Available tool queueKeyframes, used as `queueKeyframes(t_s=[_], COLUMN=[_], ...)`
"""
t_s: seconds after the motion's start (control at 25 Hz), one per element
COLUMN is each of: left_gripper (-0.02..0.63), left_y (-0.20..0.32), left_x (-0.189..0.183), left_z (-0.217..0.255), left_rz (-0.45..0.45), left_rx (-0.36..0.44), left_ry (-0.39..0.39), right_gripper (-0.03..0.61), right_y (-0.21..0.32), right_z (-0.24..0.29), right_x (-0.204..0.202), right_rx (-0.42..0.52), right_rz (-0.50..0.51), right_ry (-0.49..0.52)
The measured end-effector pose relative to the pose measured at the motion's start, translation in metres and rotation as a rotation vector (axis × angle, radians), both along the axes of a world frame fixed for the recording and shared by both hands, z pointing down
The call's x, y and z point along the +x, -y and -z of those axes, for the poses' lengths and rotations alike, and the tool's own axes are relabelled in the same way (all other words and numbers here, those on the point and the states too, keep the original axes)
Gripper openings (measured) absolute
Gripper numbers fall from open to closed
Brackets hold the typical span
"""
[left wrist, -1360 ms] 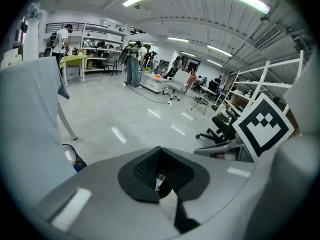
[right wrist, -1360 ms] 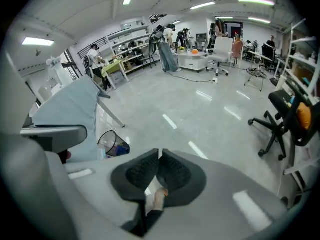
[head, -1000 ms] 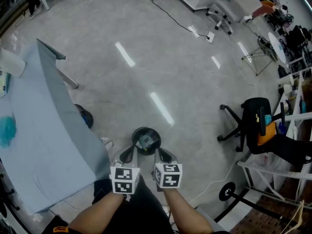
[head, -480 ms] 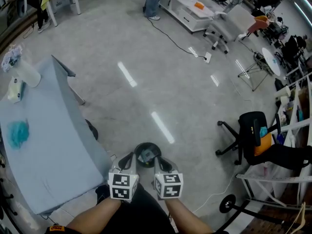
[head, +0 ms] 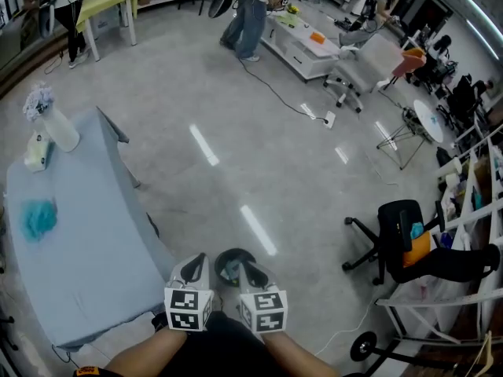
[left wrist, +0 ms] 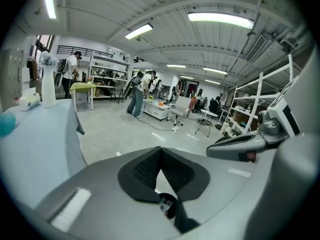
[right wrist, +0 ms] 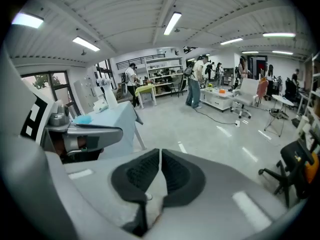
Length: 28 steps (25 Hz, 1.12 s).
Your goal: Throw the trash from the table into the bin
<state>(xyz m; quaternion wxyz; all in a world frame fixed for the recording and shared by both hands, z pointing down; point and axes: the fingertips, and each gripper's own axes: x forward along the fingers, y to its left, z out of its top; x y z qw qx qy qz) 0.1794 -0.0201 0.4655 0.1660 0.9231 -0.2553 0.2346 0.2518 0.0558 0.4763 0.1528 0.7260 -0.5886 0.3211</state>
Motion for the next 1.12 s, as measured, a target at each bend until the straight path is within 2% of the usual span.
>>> queueKeyframes(t_s=[0.44, 0.76, 1.12], left_gripper=[0.008, 0.006, 0.006], left_y=[0.005, 0.008, 0.009], left_x=[-0.048, -0.077, -0.099], left_z=[0.053, 0.073, 0.084], left_rz=[0.082, 0.105, 0.081], left_rx=[0.06, 0.106, 0.137], left_ry=[-0.086, -0.1, -0.088], right_gripper=[0.015, 0.015, 0.015], right_y=[0.012, 0.016, 0.021], right_z=[0.058, 0.075, 0.085], right_x=[-0.04, -0.067, -0.091], right_rx=[0.116, 0.152, 0.162], right_rz=[0.094, 0.135, 0.149], right_ry=[-0.046, -0.059, -0.068])
